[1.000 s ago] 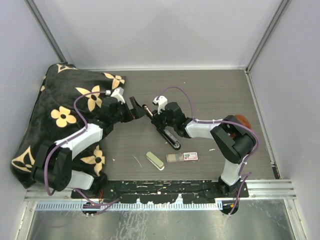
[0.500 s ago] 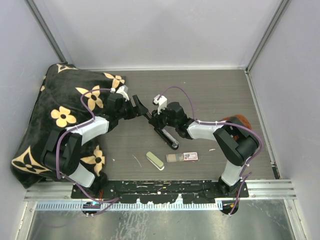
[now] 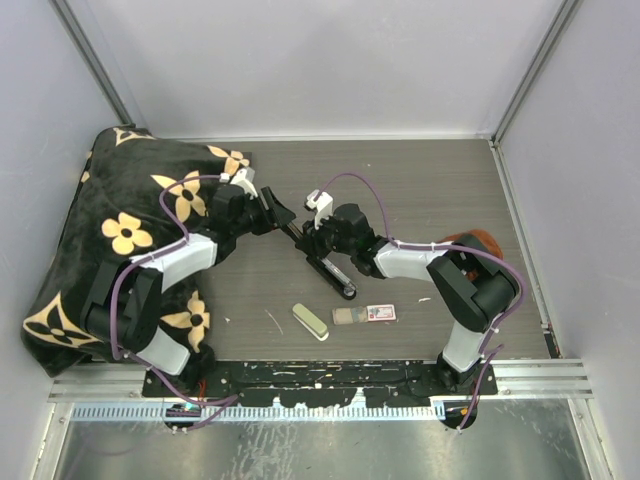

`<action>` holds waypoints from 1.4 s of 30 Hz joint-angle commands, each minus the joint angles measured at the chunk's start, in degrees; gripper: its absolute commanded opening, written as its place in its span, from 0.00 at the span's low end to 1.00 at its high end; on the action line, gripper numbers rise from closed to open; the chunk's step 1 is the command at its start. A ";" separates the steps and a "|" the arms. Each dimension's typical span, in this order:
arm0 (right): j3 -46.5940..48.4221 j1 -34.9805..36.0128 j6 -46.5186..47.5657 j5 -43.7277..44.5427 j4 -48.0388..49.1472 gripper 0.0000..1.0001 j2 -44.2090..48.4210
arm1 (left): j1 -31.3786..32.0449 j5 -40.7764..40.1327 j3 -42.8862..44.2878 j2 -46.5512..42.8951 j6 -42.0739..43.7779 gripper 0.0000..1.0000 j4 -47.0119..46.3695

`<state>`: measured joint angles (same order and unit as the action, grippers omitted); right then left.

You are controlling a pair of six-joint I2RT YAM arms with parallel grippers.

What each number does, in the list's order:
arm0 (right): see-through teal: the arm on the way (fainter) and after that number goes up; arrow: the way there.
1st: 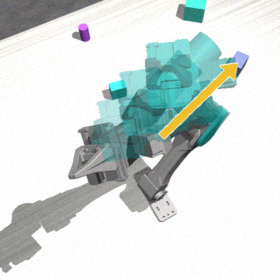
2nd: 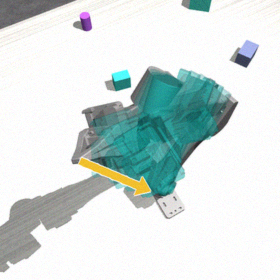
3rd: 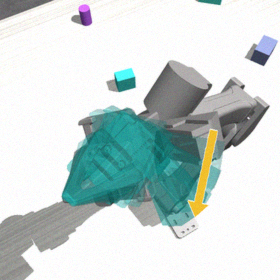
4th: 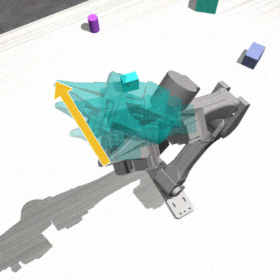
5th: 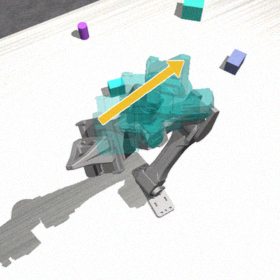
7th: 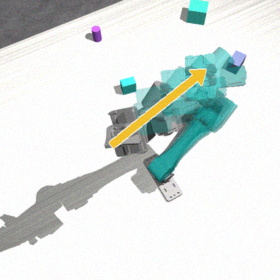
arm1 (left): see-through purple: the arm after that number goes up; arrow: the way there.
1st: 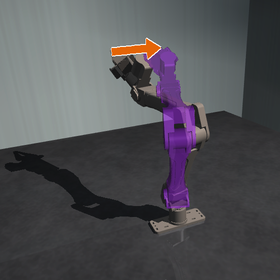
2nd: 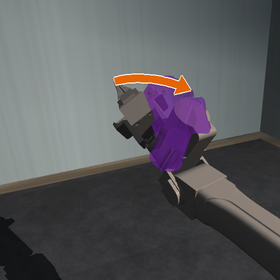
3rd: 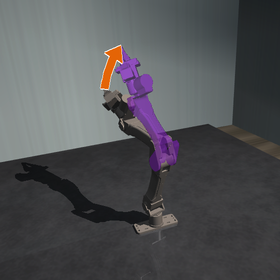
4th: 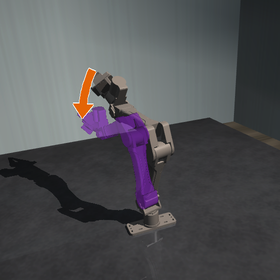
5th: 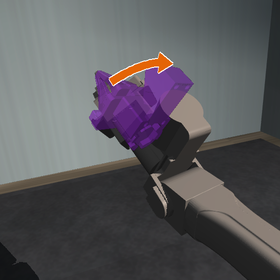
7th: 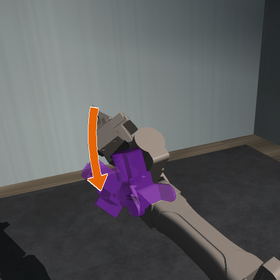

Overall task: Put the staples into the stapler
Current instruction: Close the stapler at the center of the board.

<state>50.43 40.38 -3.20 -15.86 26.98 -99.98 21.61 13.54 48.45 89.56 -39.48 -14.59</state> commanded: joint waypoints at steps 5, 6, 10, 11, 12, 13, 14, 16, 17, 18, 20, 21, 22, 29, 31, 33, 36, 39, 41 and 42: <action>1.51 0.10 -0.38 -1.80 6.25 0.01 2.26 | -0.57 -0.20 -1.88 -6.25 -0.21 0.54 -4.33; 1.53 0.09 -0.40 -1.88 6.16 0.01 2.25 | -0.67 -0.04 -2.10 -6.53 -0.38 0.53 -4.36; 1.76 0.10 -0.40 -2.39 6.03 0.01 2.26 | -0.94 1.37 -2.31 -6.41 -1.25 0.46 -4.74; 1.90 0.06 -0.38 -2.50 5.88 0.01 2.17 | -0.98 1.76 -2.26 -6.22 -1.50 0.42 -4.98; 2.01 0.05 -0.40 -2.65 5.80 0.01 2.09 | -1.03 2.05 -2.30 -6.04 -1.67 0.39 -5.24; 2.13 0.05 -0.36 -2.68 5.77 0.00 2.01 | -1.04 2.32 -2.39 -5.95 -1.81 0.38 -5.57; 2.21 0.05 -0.28 -2.64 5.60 0.01 1.92 | -1.04 2.55 -2.39 -6.02 -1.85 0.35 -5.88; 2.37 0.10 -0.22 -2.48 5.24 0.01 1.77 | -1.03 2.85 -2.55 -6.05 -1.64 0.27 -6.34; 2.62 0.10 -0.18 -2.24 4.88 0.01 1.66 | -1.04 2.97 -2.62 -6.09 -1.08 0.23 -6.47; 3.11 0.07 -0.30 -1.98 4.27 0.01 1.53 | -1.02 3.23 -2.71 -6.11 -0.24 0.20 -6.50; 4.11 0.06 -0.46 -1.20 2.44 0.08 1.21 | -1.04 3.56 -2.66 -6.05 1.47 0.15 -6.45; 4.57 0.05 -0.56 -0.97 1.61 0.15 1.20 | -1.04 3.90 -2.68 -5.98 2.32 0.13 -6.42; 4.92 0.05 -0.62 -0.81 1.25 0.23 1.20 | -0.94 4.26 -2.59 -5.90 3.24 0.11 -6.39; 4.95 0.05 -1.23 -0.84 -0.24 0.49 2.21 | 2.55 0.53 -0.38 -5.83 12.37 0.03 -1.28; 5.02 0.05 -1.27 -0.85 -1.67 0.51 2.68 | 3.84 -1.38 0.06 -5.95 14.86 0.03 0.10; 4.43 0.07 -1.51 -0.49 -2.75 0.52 3.88 | 5.15 -3.20 0.20 -6.32 16.84 0.03 0.70; 2.32 0.05 -2.16 1.02 -4.35 0.53 6.35 | 6.76 -6.10 0.04 -6.92 19.16 0.02 1.43; -1.41 0.05 -3.46 5.36 -6.89 0.53 10.39 | 8.12 -8.33 -0.66 -8.04 20.99 0.02 1.43; -4.07 0.10 -4.90 8.26 -8.45 0.54 13.86 | 9.42 -9.79 -1.16 -8.99 22.66 0.02 1.25; -5.70 0.08 -5.39 9.16 -9.04 0.54 15.63 | 10.20 -10.57 -1.35 -9.35 23.53 0.02 1.23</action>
<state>48.53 40.38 -5.98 -12.67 19.88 -92.03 29.58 7.64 46.92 83.24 -21.76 -13.85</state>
